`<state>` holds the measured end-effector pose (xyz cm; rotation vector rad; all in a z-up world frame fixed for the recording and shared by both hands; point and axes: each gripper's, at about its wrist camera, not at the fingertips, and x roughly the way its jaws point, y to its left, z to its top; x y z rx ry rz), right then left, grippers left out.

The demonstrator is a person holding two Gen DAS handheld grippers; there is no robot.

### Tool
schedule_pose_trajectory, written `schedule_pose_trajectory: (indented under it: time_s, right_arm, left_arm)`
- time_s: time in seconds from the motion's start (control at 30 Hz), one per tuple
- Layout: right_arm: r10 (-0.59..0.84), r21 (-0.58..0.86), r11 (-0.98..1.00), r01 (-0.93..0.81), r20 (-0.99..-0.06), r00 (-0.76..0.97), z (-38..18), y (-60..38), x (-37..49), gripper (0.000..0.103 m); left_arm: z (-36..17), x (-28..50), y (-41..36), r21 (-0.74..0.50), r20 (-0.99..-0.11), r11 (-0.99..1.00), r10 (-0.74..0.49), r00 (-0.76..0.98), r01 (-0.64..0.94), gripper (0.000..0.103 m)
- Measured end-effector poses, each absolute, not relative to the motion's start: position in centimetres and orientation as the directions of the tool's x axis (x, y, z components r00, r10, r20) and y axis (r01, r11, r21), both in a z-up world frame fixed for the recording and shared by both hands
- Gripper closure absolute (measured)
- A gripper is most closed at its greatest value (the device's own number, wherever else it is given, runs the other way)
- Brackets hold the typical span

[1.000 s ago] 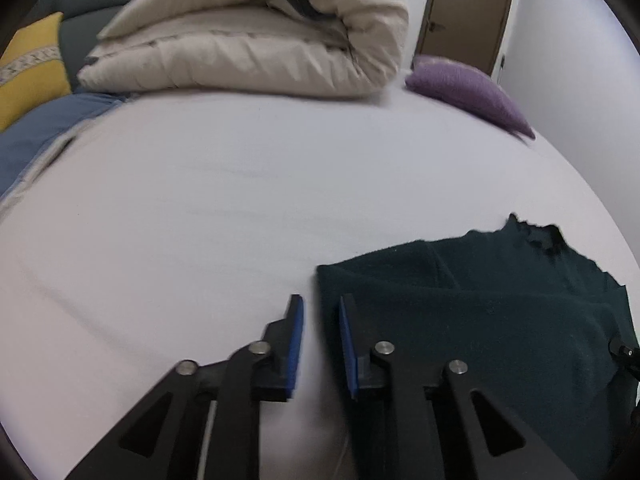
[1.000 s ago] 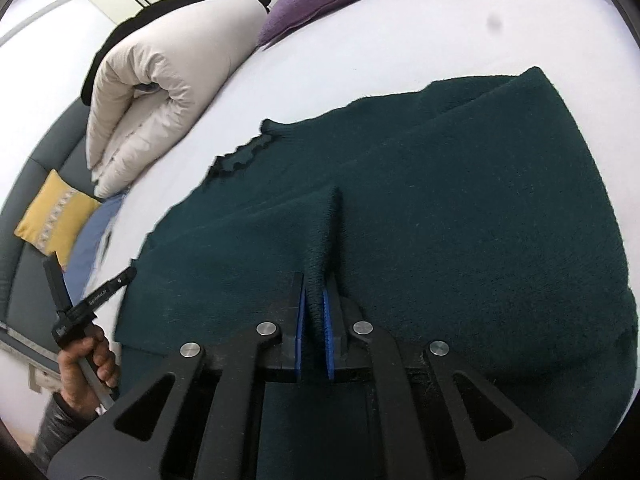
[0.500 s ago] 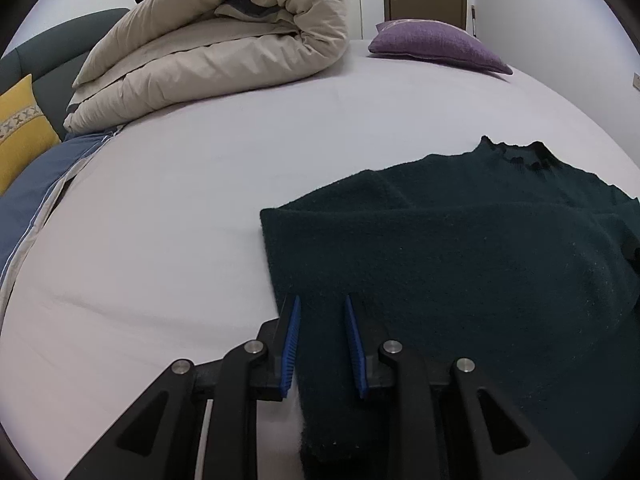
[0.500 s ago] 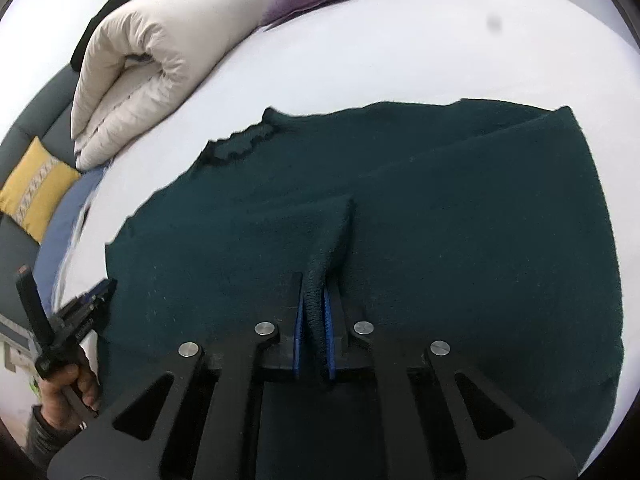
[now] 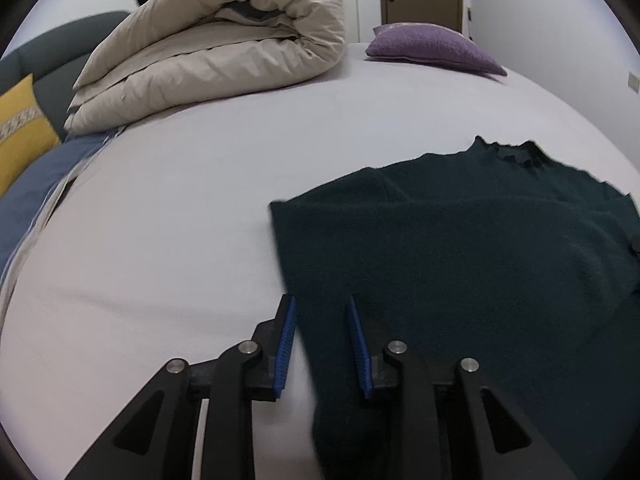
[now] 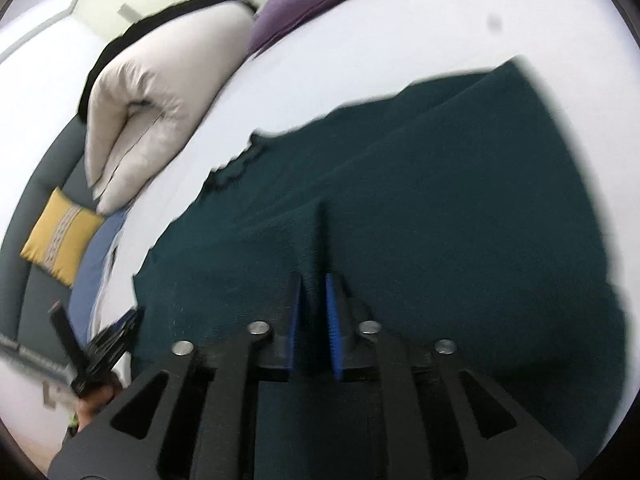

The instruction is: Fold small clothes

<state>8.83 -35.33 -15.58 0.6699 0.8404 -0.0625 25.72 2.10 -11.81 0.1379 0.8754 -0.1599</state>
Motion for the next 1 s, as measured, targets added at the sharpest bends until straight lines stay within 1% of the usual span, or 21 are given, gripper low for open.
schedule_pose_trajectory:
  time_s: [0.03,0.07,0.1,0.13,0.17,0.2,0.27,0.37,0.47,0.6,0.7,0.83,0.97,1.0]
  right_arm:
    - [0.179,0.514,0.797,0.317,-0.702,0.689,-14.8,-35.5,8.0,0.070]
    - [0.151,0.508,0.799,0.322,-0.688,0.710,-13.5,-35.8,6.4,0.064]
    - [0.141,0.507,0.799,0.323,-0.680,0.719,-12.8,-36.0,5.4,0.060]
    - [0.140,0.511,0.798,0.319,-0.672,0.727,-12.2,-36.3,4.2,0.060]
    - [0.148,0.523,0.797,0.303,-0.655,0.741,-11.4,-36.5,2.1,0.057]
    - [0.152,0.529,0.795,0.298,-0.649,0.746,-10.9,-36.5,0.7,0.052]
    - [0.166,0.540,0.793,0.280,-0.635,0.754,-10.0,-36.2,-2.9,0.047]
    - [0.174,0.538,0.803,0.257,-0.624,0.762,-9.4,-35.4,-8.1,0.045]
    - [0.195,0.548,0.798,0.250,-0.628,0.753,-9.7,-35.0,-13.8,0.045]
    - [0.217,0.559,0.791,0.251,-0.639,0.738,-10.9,-34.5,-20.9,0.045]
    - [0.244,0.600,0.757,0.258,-0.626,0.740,-11.9,-35.1,-25.0,0.045]
    - [0.261,0.644,0.706,0.295,-0.623,0.737,-13.6,-36.8,-28.5,0.043]
    - [0.321,0.703,0.645,0.298,-0.604,0.730,-15.0,-38.6,-30.6,0.043]
    - [0.332,0.712,0.635,0.298,-0.601,0.727,-15.2,-38.8,-30.9,0.043]
  left_arm:
    - [-11.3,24.7,2.5,0.048,-0.771,0.979,-0.089,0.630,0.198,0.072]
    - [-10.9,23.7,2.8,0.047,-0.768,0.979,-0.091,0.634,0.198,0.067]
    - [-10.2,22.3,3.2,0.039,-0.758,0.980,-0.098,0.645,0.194,0.055]
    - [-9.7,20.8,3.7,0.021,-0.748,0.982,-0.110,0.654,0.189,0.049]
    - [-9.2,19.2,4.3,-0.007,-0.742,0.983,-0.129,0.658,0.185,0.038]
    - [-8.9,17.8,4.7,-0.034,-0.739,0.982,-0.149,0.657,0.185,0.031]
    - [-8.5,14.7,5.6,-0.091,-0.738,0.978,-0.194,0.647,0.190,0.023]
    - [-8.4,11.0,6.9,-0.150,-0.745,0.972,-0.230,0.626,0.178,0.022]
    - [-8.8,7.5,8.5,-0.266,-0.762,0.952,-0.305,0.571,0.153,0.022]
    - [-10.0,3.7,9.6,-0.339,-0.788,0.933,-0.350,0.506,0.118,0.022]
    - [-11.0,1.2,10.5,-0.394,-0.804,0.912,-0.402,0.439,0.114,0.025]
    - [-12.0,-1.4,11.5,-0.506,-0.783,0.854,-0.513,0.352,0.119,0.025]
    - [-13.1,-2.4,12.3,-0.643,-0.724,0.761,-0.640,0.256,0.086,0.025]
    - [-13.3,-2.5,12.4,-0.658,-0.716,0.748,-0.656,0.239,0.081,0.025]
